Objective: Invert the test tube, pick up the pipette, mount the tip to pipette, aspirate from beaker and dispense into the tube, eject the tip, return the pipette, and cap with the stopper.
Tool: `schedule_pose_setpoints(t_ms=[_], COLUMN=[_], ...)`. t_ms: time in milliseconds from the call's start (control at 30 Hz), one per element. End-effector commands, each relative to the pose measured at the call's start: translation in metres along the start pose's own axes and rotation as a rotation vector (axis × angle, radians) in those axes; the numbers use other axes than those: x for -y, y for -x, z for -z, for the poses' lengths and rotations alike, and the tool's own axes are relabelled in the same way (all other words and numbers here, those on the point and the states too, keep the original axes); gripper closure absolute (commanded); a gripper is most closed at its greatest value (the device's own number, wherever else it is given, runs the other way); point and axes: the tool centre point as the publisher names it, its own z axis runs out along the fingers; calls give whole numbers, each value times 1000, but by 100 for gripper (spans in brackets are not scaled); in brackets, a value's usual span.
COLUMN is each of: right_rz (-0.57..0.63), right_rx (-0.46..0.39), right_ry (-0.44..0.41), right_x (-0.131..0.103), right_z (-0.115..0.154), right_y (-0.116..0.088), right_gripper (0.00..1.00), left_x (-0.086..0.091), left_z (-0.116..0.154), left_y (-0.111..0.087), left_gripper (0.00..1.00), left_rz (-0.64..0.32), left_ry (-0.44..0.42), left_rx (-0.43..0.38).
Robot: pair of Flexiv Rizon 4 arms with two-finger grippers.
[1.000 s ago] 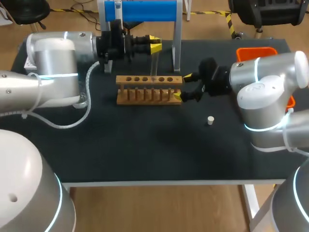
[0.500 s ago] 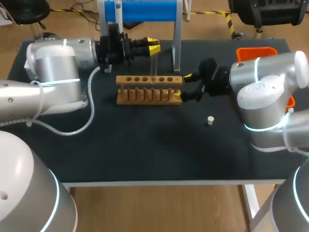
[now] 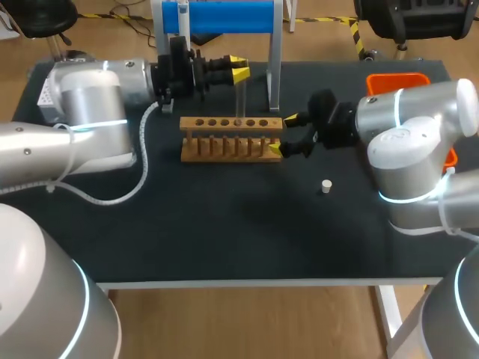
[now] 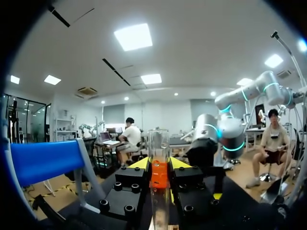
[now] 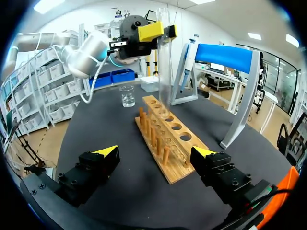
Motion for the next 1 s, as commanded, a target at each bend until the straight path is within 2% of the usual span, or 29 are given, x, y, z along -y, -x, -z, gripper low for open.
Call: schedule_pose_setpoints(t_ms=[33,367,733,1000], right_rz=[0,0,0,0], right_rx=[-1,-1,-1,-1], right_ry=[-2,-2,-2,-2], right_x=[0,0,0,0], right_z=[1,1,1,1], right_y=[0,0,0,0], right_gripper=[0,0,0,0], left_x=[-5,-12,-21,-27], left_z=[-1,5,10,14], left_y=[5,9,12,11], left_gripper=[100,100,100,100], left_rz=[-3,-9,-29,-36], left_ry=[-9,10,-20,21], left_rx=[-5,5,19,10])
